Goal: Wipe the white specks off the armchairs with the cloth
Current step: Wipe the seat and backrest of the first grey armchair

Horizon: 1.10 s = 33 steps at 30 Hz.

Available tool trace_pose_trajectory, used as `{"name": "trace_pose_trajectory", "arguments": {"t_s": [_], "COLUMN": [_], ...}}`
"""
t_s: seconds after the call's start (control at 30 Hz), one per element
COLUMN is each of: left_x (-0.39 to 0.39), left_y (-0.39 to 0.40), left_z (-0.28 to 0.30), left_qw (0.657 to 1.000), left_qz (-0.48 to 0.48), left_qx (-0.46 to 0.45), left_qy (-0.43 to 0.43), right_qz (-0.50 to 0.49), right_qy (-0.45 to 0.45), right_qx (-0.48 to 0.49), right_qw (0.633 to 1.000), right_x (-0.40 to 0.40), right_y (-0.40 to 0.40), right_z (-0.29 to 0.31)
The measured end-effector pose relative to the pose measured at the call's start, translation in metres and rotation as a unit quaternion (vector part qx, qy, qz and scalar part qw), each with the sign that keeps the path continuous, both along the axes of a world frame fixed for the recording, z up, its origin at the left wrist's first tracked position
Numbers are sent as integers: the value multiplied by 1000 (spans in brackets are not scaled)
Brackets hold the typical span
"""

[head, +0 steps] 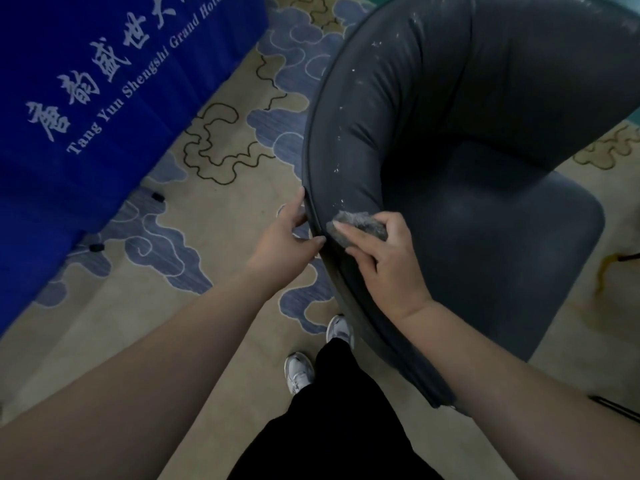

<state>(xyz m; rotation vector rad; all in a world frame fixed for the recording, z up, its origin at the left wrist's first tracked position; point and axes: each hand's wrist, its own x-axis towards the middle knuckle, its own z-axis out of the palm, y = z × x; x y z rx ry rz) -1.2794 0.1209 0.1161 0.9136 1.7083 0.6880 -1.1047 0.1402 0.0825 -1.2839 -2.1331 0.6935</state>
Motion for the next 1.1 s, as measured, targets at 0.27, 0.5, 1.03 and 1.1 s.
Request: {"name": "trace_pose_trajectory", "arguments": {"t_s": [0.27, 0.5, 1.03, 1.1], "left_x": [-3, -9, -12, -13], "left_y": [18, 32, 58, 62], "left_z": [1, 0, 6, 6], "left_qw": [999, 999, 998, 999], "left_qz": [26, 33, 51, 43], "left_qx": [-16, -13, 8, 12], "left_qy": [-16, -16, -21, -13], "right_qz": [4, -11, 5, -5], "right_qy": [-4, 7, -12, -25], "right_qx": [-7, -20, 10, 19], "right_qw": [1000, 1000, 1000, 999], "right_x": [-11, -9, -34, -47], "right_y": [20, 18, 70, 95], "right_z": [1, 1, -1, 3]}}
